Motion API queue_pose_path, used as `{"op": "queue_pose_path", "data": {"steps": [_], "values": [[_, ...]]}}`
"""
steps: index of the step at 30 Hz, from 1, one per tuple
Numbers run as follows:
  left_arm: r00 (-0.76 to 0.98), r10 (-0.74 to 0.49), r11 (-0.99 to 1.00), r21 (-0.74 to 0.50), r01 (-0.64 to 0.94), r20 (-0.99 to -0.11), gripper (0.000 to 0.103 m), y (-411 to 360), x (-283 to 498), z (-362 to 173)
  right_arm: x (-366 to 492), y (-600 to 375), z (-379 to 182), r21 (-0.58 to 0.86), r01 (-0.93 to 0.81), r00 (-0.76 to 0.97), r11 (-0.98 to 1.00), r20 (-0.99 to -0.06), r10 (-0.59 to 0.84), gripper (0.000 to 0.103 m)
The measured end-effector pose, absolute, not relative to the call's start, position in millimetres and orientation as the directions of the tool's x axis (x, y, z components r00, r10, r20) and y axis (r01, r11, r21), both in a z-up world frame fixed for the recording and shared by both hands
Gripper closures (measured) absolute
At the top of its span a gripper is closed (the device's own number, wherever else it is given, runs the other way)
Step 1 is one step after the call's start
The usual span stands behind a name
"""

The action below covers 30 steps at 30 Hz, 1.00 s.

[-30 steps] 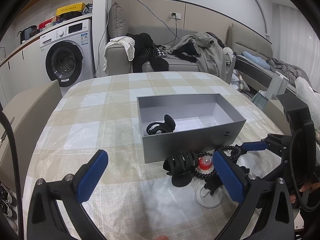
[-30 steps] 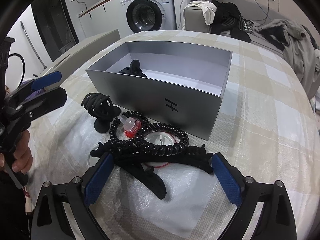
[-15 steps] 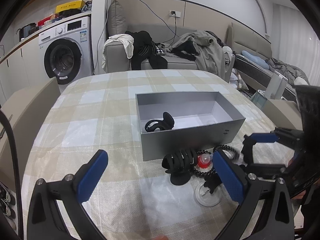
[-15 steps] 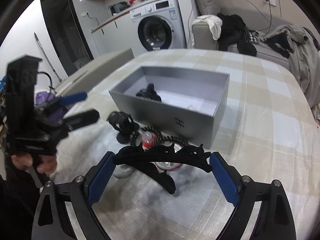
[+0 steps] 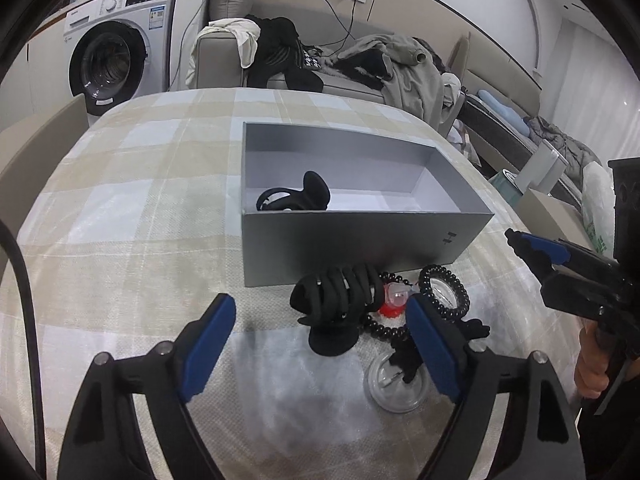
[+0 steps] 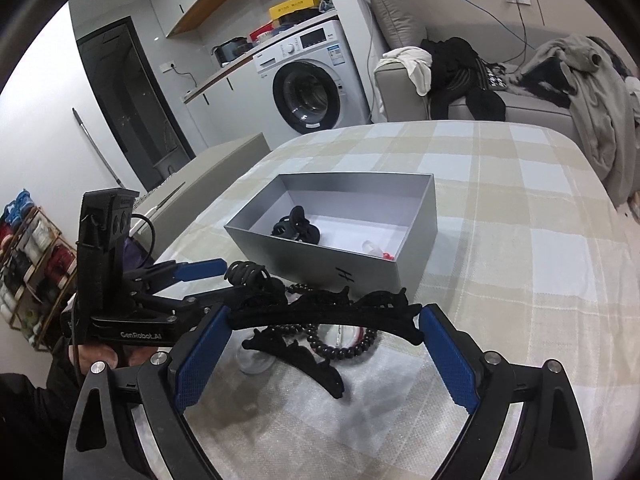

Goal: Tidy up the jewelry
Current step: 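Grasp the black hair clip with the left tool while the right tool grasps the black hair tie, then lower the clip and hair tie into the grey box and open both tools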

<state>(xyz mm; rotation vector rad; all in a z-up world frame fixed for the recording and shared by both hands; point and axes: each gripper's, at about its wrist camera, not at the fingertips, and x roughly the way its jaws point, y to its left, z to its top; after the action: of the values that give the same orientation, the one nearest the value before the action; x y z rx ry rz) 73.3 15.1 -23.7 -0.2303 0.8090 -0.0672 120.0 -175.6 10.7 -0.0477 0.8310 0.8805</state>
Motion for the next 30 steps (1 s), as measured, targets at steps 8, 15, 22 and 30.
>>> {"op": "queue_pose_path", "data": {"steps": [8,15,22,30], "values": [[0.667,-0.179,0.969,-0.245,-0.006,-0.723,0.059,8,73,-23,118,-178,13,0.282,-0.702,0.356,0.654,-0.655,0.666,0.008],[0.695,-0.178,0.971,-0.238,0.010,-0.697,0.059,10,64,-15,117,-178,14,0.281,-0.703,0.362,0.653,-0.650,0.669,0.008],[0.738,-0.187,0.969,-0.245,0.030,-0.648,0.059,14,61,-4,116,-179,17,0.282,-0.700,0.375,0.656,-0.637,0.673,0.008],[0.808,-0.155,0.975,-0.219,0.033,-0.569,0.059,17,55,20,118,-184,26,0.301,-0.677,0.416,0.671,-0.595,0.687,0.008]]}}
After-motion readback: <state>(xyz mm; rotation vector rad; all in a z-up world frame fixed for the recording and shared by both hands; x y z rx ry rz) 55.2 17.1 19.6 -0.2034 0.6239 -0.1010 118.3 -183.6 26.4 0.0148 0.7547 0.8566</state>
